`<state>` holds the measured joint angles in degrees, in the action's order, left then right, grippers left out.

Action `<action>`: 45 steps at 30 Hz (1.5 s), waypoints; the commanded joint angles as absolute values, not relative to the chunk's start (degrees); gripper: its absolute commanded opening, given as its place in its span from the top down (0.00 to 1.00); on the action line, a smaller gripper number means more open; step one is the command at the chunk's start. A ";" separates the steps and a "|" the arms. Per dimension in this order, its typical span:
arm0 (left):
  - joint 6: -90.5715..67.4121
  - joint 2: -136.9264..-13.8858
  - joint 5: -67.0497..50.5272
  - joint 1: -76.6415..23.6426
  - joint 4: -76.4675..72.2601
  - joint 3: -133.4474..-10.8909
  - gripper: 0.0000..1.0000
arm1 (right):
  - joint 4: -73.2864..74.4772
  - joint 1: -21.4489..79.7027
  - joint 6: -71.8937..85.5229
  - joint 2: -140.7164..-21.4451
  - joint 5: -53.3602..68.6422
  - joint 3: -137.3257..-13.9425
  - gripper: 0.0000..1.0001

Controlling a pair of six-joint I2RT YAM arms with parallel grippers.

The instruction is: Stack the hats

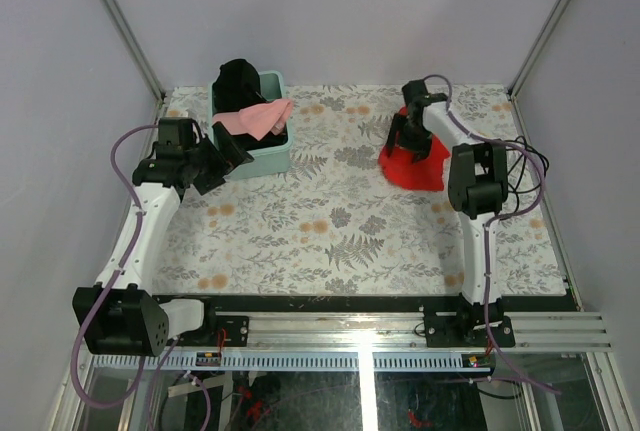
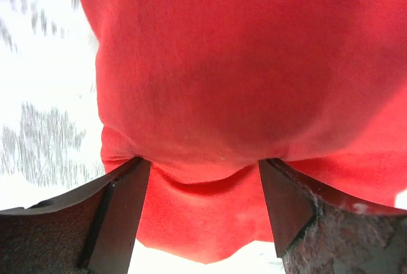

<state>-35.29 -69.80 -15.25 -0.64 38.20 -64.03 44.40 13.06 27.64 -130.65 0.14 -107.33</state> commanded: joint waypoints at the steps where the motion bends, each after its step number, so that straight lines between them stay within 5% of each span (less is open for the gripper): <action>1: -34.55 -69.78 -16.10 -0.18 37.84 -64.51 0.00 | 46.51 7.13 24.12 -137.90 -10.61 -125.71 0.23; 9: -33.38 -69.48 -16.62 -0.12 37.17 -64.52 0.00 | 37.08 3.88 18.22 -140.05 -16.30 -140.24 0.14; 14: -33.40 -67.79 -18.15 -0.19 33.18 -64.23 0.00 | 29.01 3.93 18.96 -128.21 -9.38 -129.52 0.11; 16: -33.52 -67.81 -19.91 -0.20 31.78 -63.77 0.00 | 25.79 3.90 19.53 -122.46 -8.58 -123.90 0.00; 20: -36.24 -67.24 -27.19 -0.21 26.26 -61.77 0.00 | 22.75 3.76 18.52 -113.07 -6.78 -116.51 0.00; 23: -38.42 -66.90 -29.00 -0.24 24.09 -61.02 0.00 | 20.72 1.94 20.43 -107.50 5.38 -110.79 0.01; 30: -38.82 -65.02 -29.00 -0.20 24.62 -59.83 0.00 | 53.55 1.84 19.32 -121.59 15.34 -128.61 0.01; 36: -39.20 -63.05 -27.57 -0.23 27.34 -59.33 0.00 | 49.45 3.97 20.76 -122.26 14.84 -117.69 0.01; 45: -37.95 -60.75 -24.25 -0.24 32.15 -61.58 0.00 | 45.99 6.95 22.33 -133.12 16.26 -123.87 0.00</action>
<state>-38.74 -61.93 -25.78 -0.58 29.76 -59.96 47.88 5.85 20.84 -130.93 13.45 -117.67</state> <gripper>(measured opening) 0.996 0.993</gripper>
